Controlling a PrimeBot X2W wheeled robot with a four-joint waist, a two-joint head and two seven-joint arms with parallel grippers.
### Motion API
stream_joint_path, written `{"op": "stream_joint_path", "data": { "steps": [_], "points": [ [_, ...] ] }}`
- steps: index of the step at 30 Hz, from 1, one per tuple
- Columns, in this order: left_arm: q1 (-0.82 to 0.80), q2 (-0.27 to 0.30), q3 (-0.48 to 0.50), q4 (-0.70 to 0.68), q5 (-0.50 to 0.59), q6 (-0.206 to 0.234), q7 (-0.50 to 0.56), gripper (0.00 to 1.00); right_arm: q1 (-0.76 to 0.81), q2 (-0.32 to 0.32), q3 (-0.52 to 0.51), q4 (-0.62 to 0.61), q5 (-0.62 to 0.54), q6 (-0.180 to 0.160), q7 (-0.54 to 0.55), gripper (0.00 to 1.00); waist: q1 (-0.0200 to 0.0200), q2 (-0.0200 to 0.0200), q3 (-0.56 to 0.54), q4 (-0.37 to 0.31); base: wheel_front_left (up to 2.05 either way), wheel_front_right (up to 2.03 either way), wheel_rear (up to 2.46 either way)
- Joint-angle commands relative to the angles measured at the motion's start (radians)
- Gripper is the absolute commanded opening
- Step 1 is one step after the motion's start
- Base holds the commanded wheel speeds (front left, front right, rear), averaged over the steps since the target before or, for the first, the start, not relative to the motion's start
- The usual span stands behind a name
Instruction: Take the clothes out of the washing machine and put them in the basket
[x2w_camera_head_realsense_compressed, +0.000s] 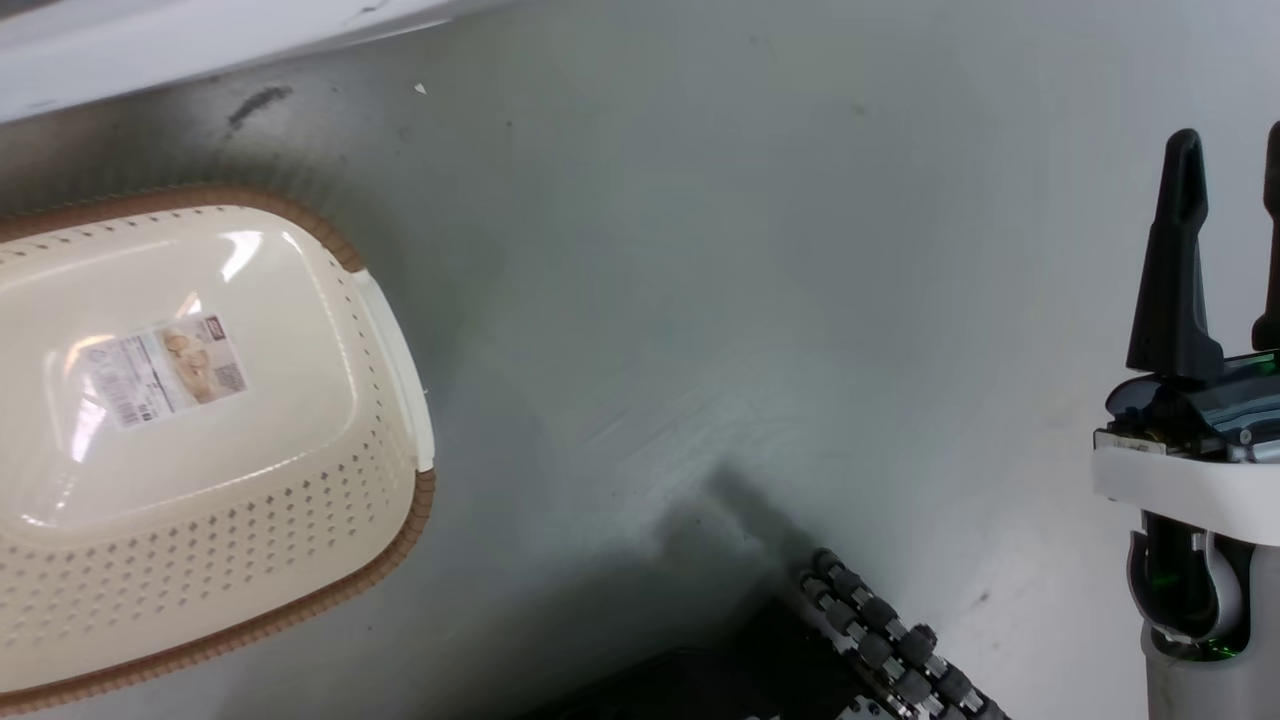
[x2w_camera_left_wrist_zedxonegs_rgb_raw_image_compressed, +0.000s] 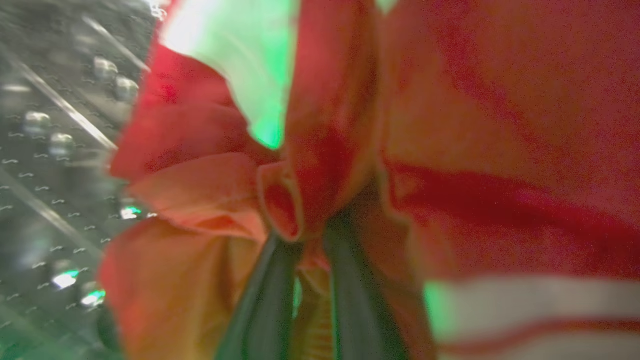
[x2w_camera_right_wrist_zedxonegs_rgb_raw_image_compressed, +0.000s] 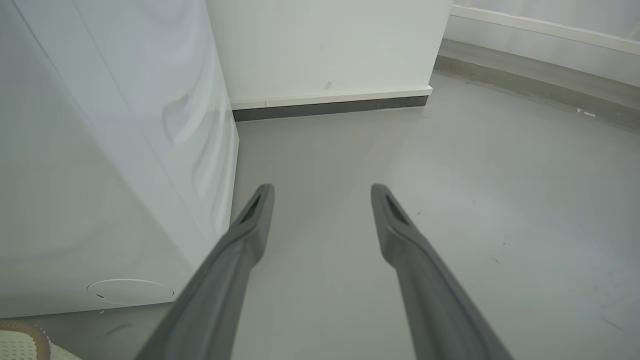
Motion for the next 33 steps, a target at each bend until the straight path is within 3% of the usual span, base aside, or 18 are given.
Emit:
{"op": "stream_joint_path", "data": {
  "steps": [1,9,18,24,33],
  "points": [
    [0.034,-0.01,-0.001,0.0,-0.02,-0.005,-0.04,0.0,-0.019,0.001,-0.01,0.002,-0.017,-0.001,-0.002,1.0,-0.0004,0.0,-0.034,0.02,0.0,0.0,0.0],
    [0.147,-0.071,-0.008,0.029,-0.115,-0.004,-0.206,0.0,-0.01,0.001,-0.041,0.018,-0.08,-0.001,-0.002,1.0,-0.0004,0.0,-0.146,0.094,0.0,0.0,0.0],
    [0.33,-0.141,-0.096,0.04,-0.256,-0.004,-0.374,0.0,0.028,0.0,-0.049,0.052,-0.146,-0.001,-0.002,1.0,-0.0004,0.0,-0.295,0.168,0.0,0.0,0.0],
    [0.466,-0.16,-0.181,0.007,-0.35,-0.004,-0.484,0.0,0.064,0.0,-0.047,0.077,-0.178,-0.001,-0.002,1.0,-0.0004,0.0,-0.404,0.198,0.0,0.0,0.0],
    [0.717,-0.144,-0.3,-0.072,-0.499,-0.004,-0.653,0.0,0.146,0.001,-0.04,0.103,-0.221,-0.001,-0.002,1.0,-0.0004,0.0,-0.567,0.231,0.0,0.0,0.0]
  ]
}}
